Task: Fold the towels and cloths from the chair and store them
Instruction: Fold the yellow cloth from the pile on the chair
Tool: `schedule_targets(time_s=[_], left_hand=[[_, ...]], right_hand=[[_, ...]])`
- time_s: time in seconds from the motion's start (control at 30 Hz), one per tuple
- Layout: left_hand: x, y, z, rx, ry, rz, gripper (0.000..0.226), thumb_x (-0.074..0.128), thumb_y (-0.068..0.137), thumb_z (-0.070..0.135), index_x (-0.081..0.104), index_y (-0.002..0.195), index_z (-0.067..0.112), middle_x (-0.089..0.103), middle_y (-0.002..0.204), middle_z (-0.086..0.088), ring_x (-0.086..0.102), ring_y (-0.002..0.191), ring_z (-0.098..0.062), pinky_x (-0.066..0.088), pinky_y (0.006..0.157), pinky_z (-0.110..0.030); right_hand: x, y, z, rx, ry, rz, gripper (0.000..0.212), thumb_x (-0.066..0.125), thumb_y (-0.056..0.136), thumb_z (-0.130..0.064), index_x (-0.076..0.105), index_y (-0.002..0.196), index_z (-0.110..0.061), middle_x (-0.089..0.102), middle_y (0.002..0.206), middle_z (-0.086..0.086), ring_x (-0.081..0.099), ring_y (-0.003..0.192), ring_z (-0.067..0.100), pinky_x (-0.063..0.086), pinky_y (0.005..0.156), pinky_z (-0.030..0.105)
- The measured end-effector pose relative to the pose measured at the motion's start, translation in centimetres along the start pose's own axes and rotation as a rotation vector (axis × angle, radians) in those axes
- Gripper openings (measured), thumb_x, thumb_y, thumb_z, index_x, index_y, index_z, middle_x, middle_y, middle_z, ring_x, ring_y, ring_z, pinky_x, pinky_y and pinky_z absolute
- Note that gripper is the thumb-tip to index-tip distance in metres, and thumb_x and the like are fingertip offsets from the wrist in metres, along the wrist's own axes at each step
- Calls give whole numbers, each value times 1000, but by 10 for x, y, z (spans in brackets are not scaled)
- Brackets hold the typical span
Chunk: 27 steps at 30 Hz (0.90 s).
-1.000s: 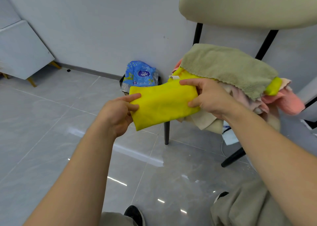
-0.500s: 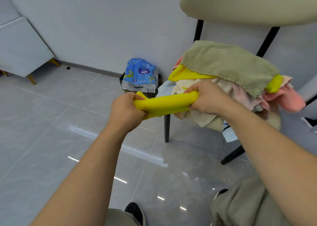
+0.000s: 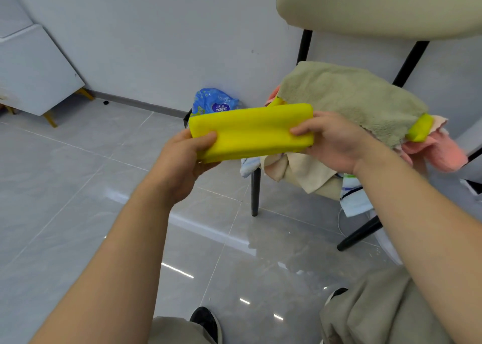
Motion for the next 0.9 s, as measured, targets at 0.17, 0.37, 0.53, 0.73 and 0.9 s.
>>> schedule_targets(time_s=[0.17,0.37,0.53,0.73,0.9], left_hand=[[2,1,-1,-33,-55,100,36,60,99,29,54,131,15,66,120,-12,70,101,-33,61,71,-38],[-4,4,-6,-77,-27,121,32,61,98,30,56,127,15,68,116,-12,72,94,-29,62,67,-37],[-1,2,-10,-118,53,61,26,59,100,28,57,120,13,69,91,-11,70,58,-20,54,49,-25],[-4,4,-11,-111,35,51,37,60,99,16,49,135,21,62,104,-11,64,54,-17,50,47,-24],[-2,2,-10,-121,-17,42,44,59,98,6,49,135,28,62,105,-10,61,55,-17,51,51,-22]], right_hand=[[17,-3,6,100,140,-20,31,52,99,-17,55,128,-11,71,117,16,71,99,40,59,87,48],[21,2,15,139,38,66,26,53,101,-29,52,122,-13,58,98,18,62,65,26,51,54,28],[20,4,18,124,20,107,20,54,102,-35,55,110,-17,65,83,12,63,58,23,50,49,24],[16,8,21,84,-35,157,31,57,101,-28,51,131,-25,64,89,10,61,61,27,47,51,28],[14,12,21,40,-55,176,40,57,101,-21,50,138,-36,63,121,11,61,87,31,48,75,42]])
Point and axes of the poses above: each hand's wrist, its own y-axis towards the middle knuckle, its own x-axis out of the palm, z = x × y, the point moved 4 cm from there along y, towards the middle knuckle
